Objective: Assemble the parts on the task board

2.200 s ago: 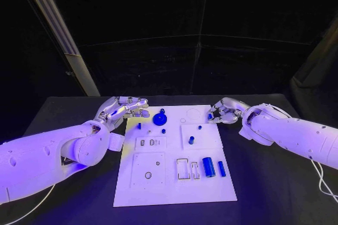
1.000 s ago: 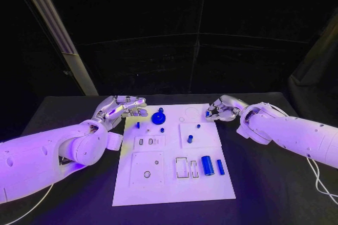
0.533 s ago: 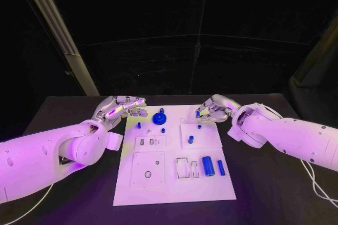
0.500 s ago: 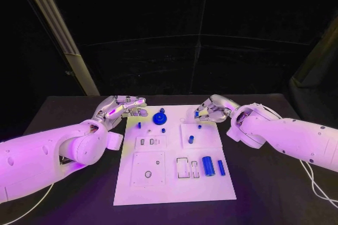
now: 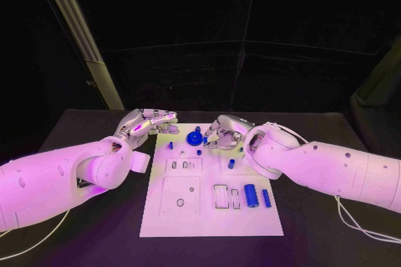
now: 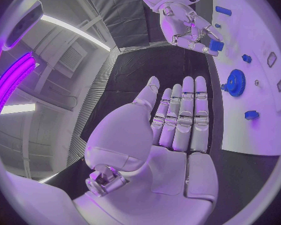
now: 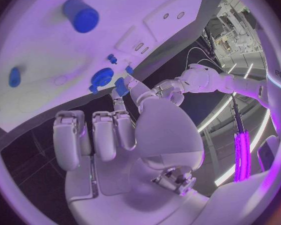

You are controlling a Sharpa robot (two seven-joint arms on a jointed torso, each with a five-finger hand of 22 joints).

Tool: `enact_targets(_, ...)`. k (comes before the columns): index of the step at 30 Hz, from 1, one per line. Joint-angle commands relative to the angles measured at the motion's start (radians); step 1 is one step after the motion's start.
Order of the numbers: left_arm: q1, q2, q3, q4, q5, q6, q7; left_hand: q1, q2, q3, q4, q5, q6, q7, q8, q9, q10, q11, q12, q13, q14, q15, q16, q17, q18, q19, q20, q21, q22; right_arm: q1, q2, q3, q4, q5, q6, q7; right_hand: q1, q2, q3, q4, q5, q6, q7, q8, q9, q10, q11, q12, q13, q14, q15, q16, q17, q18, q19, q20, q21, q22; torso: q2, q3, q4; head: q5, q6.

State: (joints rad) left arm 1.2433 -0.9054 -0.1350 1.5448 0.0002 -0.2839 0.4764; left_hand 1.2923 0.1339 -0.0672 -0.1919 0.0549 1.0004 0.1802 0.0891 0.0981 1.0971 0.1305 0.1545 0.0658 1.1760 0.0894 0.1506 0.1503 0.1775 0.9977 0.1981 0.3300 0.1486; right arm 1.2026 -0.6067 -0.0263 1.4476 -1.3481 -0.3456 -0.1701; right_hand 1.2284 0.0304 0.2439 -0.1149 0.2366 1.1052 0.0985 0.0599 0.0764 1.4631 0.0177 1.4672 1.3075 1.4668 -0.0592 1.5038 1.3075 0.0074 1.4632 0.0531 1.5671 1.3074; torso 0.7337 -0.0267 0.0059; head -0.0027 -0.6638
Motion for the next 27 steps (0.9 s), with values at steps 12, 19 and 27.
enact_targets(12, 0.002, 0.005, 0.001, -0.001, -0.004, 0.013, 0.01, 0.001, 0.009, 0.0, -0.004, 0.001, 0.006, 0.0, -0.004, -0.001, 0.004, 0.001, -0.006, -0.001, 0.003, 0.0, -0.005, 0.001, 0.004, -0.005, -0.002, 0.0, -0.001, -0.012, 0.091, -0.034, -0.019, -0.201, 0.039, -0.072, -0.011, 0.0, -0.004, -0.003, 0.002, 0.011, -0.005, 0.007, 0.001, 0.053, -0.003, -0.001, 0.172, 0.076, -0.005, -0.001, 0.141, -0.007, 0.108, -0.005, 0.004, 0.263, 0.001, 0.0021, -0.0001, 0.018, -0.008)
enact_targets(19, 0.002, 0.006, 0.001, -0.002, -0.004, 0.015, 0.01, 0.001, 0.009, 0.0, -0.004, 0.001, 0.006, 0.0, -0.004, -0.001, 0.004, 0.001, -0.006, -0.001, 0.003, 0.0, -0.005, 0.001, 0.004, -0.005, -0.002, 0.0, -0.001, -0.021, 0.116, -0.046, -0.03, -0.212, 0.048, -0.075, -0.012, 0.0, -0.004, -0.003, 0.002, 0.011, -0.005, 0.007, 0.001, 0.053, -0.003, -0.001, 0.172, 0.076, -0.005, -0.001, 0.141, -0.007, 0.108, -0.005, 0.004, 0.263, 0.0, 0.0016, -0.0006, 0.025, -0.012)
enact_targets(27, 0.002, 0.006, 0.001, -0.002, -0.004, 0.016, 0.01, 0.001, 0.009, 0.0, -0.004, 0.001, 0.006, 0.0, -0.004, -0.001, 0.004, 0.001, -0.006, -0.001, 0.003, 0.0, -0.005, 0.001, 0.004, -0.005, -0.002, 0.0, -0.001, -0.024, 0.124, -0.061, -0.032, -0.215, 0.057, -0.078, -0.013, 0.0, -0.004, -0.003, 0.001, 0.013, -0.005, 0.007, 0.001, 0.053, -0.003, -0.001, 0.172, 0.075, -0.005, -0.002, 0.14, -0.007, 0.108, -0.005, 0.004, 0.263, 0.0, 0.0025, -0.0016, 0.032, -0.015)
